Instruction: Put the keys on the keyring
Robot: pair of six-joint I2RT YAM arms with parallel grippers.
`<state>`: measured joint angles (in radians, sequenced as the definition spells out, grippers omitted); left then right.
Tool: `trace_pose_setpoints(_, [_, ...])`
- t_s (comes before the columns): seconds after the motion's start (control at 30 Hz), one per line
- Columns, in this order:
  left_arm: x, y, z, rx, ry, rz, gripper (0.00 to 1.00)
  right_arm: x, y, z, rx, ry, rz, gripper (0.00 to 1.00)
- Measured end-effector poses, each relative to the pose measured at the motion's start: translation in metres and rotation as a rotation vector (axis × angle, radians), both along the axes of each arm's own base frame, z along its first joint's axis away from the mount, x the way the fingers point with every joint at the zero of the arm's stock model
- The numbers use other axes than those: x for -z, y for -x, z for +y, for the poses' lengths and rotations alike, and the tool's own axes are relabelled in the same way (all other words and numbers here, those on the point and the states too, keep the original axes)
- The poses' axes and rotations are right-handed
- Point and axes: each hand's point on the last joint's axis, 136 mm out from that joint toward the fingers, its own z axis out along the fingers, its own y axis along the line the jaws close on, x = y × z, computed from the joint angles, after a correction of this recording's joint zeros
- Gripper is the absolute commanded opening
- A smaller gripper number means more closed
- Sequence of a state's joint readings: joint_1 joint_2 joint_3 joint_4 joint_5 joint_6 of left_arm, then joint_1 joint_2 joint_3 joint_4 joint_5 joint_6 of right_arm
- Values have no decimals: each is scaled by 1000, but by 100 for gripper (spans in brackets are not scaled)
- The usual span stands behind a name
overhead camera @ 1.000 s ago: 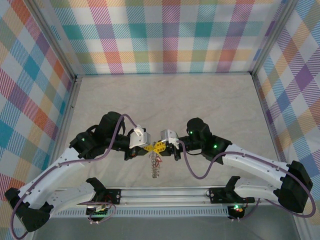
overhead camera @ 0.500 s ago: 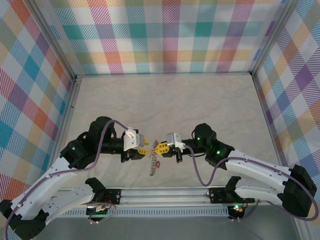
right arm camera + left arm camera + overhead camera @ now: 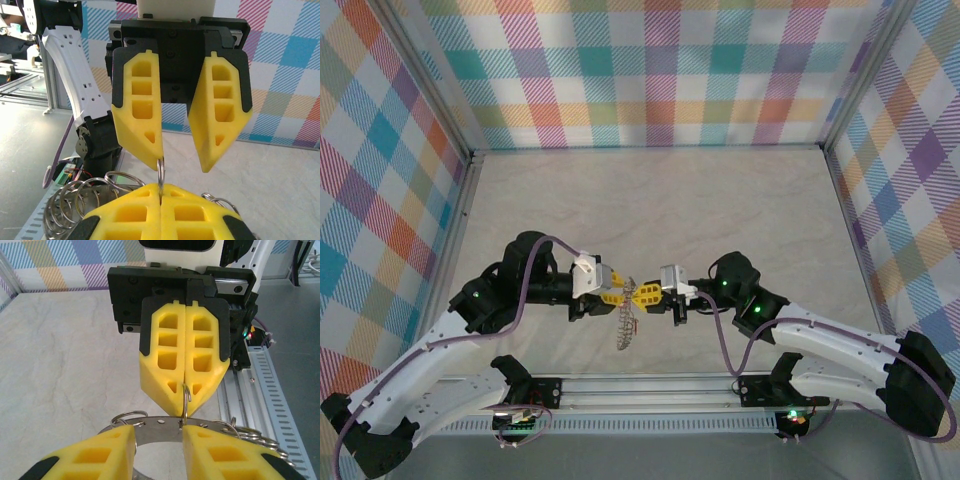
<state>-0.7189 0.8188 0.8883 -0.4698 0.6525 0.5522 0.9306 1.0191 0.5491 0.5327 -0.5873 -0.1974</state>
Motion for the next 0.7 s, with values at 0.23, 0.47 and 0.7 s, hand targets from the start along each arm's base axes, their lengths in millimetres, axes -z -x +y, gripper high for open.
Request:
trace_pose_setpoints(0.23, [-2,1,-5,22,33,2,31,-5,0,1,3,-19,-5,0])
trace_pose_setpoints(0.47, [-2,0,-7,20,44,22,17,-8,-5,3,22,-39,-10,0])
trace_pose_setpoints(0.7, [-3,-2,-8,5,65,28,20,-8,-8,3,34,-39,-12,0])
